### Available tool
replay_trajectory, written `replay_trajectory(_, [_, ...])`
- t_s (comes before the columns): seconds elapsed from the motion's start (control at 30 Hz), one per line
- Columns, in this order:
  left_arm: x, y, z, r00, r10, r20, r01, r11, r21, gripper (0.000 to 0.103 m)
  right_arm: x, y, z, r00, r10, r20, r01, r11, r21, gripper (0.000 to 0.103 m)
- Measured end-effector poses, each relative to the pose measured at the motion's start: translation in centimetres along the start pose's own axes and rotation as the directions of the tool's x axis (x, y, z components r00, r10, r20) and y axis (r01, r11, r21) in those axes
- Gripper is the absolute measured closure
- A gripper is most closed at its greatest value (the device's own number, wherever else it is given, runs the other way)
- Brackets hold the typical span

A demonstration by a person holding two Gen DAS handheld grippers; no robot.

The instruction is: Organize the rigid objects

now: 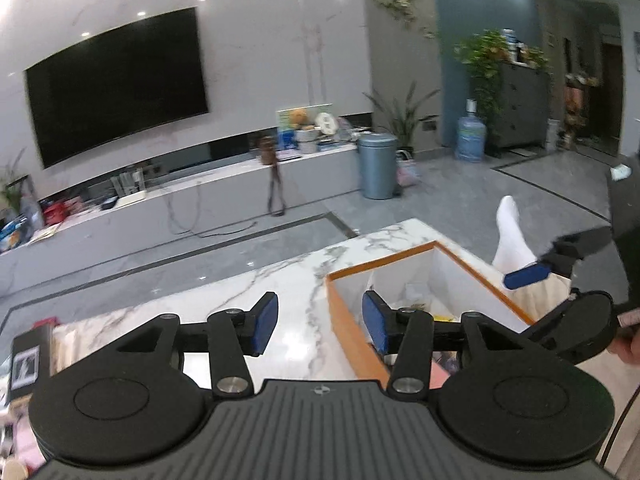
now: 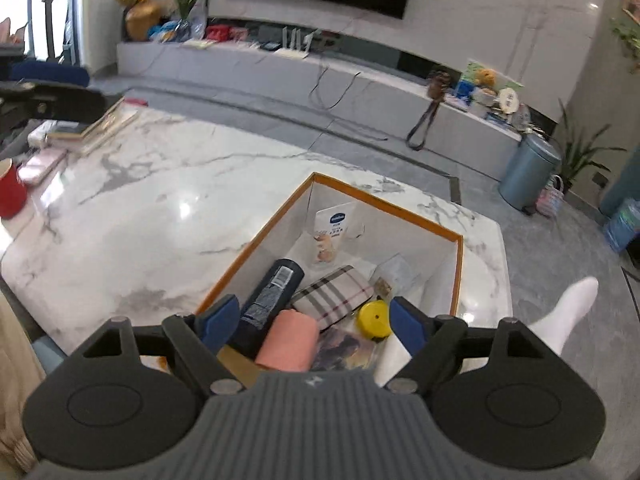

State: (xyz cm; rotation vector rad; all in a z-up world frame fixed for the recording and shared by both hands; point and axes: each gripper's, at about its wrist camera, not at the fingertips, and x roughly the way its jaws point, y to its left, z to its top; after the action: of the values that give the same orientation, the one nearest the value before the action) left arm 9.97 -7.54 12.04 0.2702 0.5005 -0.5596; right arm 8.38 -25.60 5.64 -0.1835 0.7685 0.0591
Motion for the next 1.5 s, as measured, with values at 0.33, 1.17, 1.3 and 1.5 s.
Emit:
replay_trajectory(0.33, [-0.9, -0.7, -5.6, 0.998, 0.046, -0.033, -0.053, 0.972, -0.229, 0.039, -2.6, 4.0, -4.8, 0.990, -0.038, 0.137, 0.013, 0.984, 0.179, 0.020])
replay_trajectory(1.17, [-1.5, -3.6, -12.5, 0.952, 0.255, -0.169, -0.292, 0.920, -0.262, 0.010, -3.2, 7.5, -11.9, 0.948, -0.194, 0.250, 0.126, 0.956, 0.265, 0.004])
replay_trajectory(1.3, [-0.8, -3.7, -12.9, 0.946, 0.267, -0.186, -0.309, 0.916, -0.256, 0.009, -2.1, 7.0, -12.0, 0.956, -0.192, 0.223, 0.126, 0.952, 0.279, 0.003])
replay_trajectory(1.5, [0.4, -3.7, -13.9, 0.938, 0.248, -0.240, -0.308, 0.915, -0.260, 0.009, -0.5, 6.4, -12.4, 0.968, -0.179, 0.174, 0.122, 0.948, 0.295, 0.003])
